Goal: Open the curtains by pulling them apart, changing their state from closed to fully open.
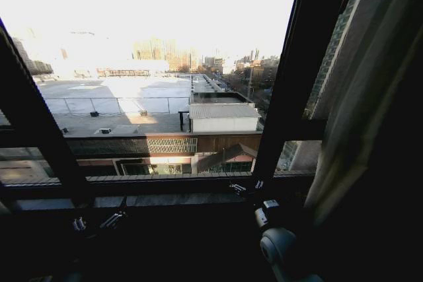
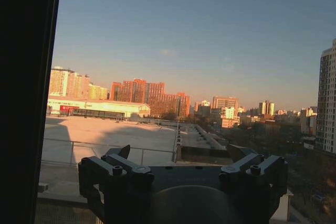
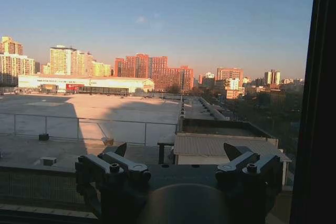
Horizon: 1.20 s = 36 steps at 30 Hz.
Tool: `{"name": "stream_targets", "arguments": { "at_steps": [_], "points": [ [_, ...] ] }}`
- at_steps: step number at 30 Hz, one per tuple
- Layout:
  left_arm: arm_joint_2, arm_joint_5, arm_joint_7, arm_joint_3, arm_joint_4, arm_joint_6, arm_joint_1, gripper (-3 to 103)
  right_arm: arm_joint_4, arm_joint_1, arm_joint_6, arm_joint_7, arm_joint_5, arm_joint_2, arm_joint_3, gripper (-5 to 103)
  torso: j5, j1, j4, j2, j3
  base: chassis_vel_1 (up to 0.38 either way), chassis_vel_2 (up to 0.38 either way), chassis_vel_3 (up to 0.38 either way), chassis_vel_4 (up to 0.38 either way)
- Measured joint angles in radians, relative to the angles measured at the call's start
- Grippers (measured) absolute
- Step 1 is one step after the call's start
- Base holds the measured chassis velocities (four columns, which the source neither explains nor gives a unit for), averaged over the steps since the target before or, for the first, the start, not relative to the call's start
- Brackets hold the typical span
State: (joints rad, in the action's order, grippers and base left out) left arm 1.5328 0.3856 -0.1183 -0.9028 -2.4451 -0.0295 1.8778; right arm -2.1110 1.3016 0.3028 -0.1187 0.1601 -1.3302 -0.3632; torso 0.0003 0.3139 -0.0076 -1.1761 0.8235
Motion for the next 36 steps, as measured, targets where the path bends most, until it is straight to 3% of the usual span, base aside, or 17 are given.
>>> {"name": "stream_targets", "arguments": {
  "at_steps": [36],
  "points": [
    [0.004,-0.003,0.000,0.000,-0.007,0.001,0.004,100,-0.007,0.001,-0.006,0.004,-0.001,-0.003,0.006,100,0.0000,0.000,0.0000,0.000,0.000,0.319,0.393,-0.320,-0.390]
  ]
}}
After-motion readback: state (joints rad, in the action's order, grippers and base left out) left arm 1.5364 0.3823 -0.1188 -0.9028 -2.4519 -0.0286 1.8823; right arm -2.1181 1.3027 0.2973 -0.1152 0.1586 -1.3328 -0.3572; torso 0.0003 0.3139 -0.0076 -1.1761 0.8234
